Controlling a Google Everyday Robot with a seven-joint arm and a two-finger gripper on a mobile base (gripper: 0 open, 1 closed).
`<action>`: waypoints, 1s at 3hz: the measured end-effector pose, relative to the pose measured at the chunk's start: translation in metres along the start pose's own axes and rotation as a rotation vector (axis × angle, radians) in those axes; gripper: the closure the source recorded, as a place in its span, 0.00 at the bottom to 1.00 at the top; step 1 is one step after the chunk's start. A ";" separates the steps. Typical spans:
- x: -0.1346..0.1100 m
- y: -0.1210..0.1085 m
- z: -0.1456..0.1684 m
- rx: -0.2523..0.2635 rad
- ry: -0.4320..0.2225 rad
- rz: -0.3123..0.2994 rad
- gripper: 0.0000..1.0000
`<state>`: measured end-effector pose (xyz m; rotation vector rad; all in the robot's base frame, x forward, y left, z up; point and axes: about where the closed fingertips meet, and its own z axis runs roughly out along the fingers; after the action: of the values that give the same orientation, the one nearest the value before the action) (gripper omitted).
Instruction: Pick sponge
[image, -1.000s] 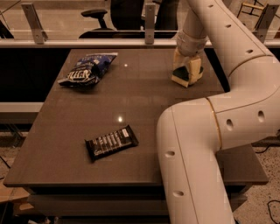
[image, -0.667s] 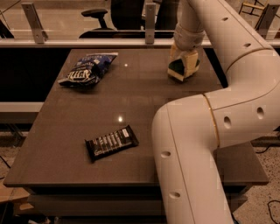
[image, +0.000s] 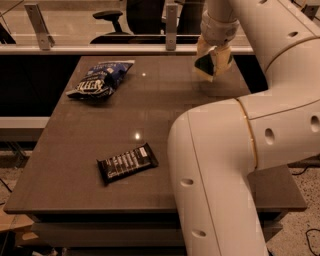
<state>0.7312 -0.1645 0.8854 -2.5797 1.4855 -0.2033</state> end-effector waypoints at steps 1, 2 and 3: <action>-0.006 0.005 -0.019 0.032 -0.003 -0.024 1.00; -0.016 0.013 -0.037 0.090 -0.033 -0.071 1.00; -0.025 0.020 -0.054 0.146 -0.053 -0.116 1.00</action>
Offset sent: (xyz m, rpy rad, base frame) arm -0.0777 0.0148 0.0421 0.1128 -0.1081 0.1486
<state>0.6915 -0.1561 0.9331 -2.5345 1.2556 -0.2456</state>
